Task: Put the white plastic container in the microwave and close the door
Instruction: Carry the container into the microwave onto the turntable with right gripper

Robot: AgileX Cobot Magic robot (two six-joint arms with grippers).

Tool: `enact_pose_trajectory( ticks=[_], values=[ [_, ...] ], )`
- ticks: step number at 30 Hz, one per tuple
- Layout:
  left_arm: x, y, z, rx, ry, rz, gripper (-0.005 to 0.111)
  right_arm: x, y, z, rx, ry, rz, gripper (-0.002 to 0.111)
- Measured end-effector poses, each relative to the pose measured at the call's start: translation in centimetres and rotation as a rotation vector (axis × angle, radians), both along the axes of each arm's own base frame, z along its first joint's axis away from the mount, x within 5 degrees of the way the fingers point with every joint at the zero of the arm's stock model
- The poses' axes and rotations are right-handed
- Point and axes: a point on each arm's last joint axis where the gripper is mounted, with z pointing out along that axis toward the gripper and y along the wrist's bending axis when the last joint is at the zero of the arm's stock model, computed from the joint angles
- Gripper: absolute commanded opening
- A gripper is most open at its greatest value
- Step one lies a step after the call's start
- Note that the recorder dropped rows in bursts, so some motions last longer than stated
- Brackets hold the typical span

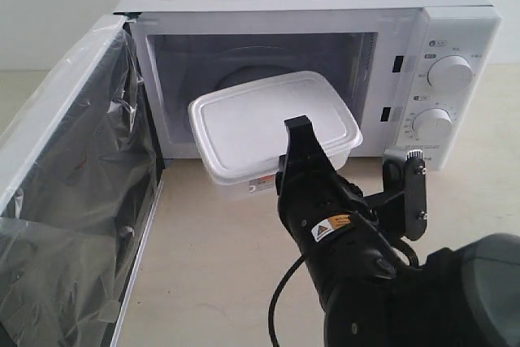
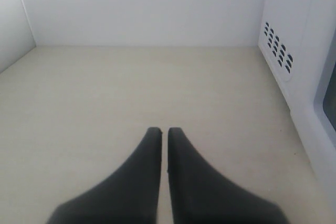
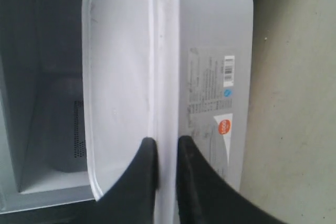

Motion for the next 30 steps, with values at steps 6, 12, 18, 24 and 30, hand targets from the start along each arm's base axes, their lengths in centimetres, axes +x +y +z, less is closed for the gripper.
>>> enact_pose_trajectory(
  ticks=[6,12,18,24,30],
  values=[
    [0.0,0.0,0.0,0.000,0.000,0.000,0.004,2.1,1.7,1.9,0.024,-0.039,0.024,0.000],
    [0.0,0.0,0.0,0.000,0.000,0.000,0.004,4.1,3.0,1.7,0.030,-0.044,0.027,0.000],
    [0.0,0.0,0.0,0.000,0.000,0.000,0.004,5.5,3.3,1.5,0.033,-0.040,0.015,0.000],
    [0.0,0.0,0.0,0.000,0.000,0.000,0.004,7.2,2.8,1.6,0.022,-0.047,-0.006,0.000],
    [0.0,0.0,0.0,0.000,0.000,0.000,0.004,8.6,3.1,1.6,0.017,-0.050,-0.016,0.000]
  ],
)
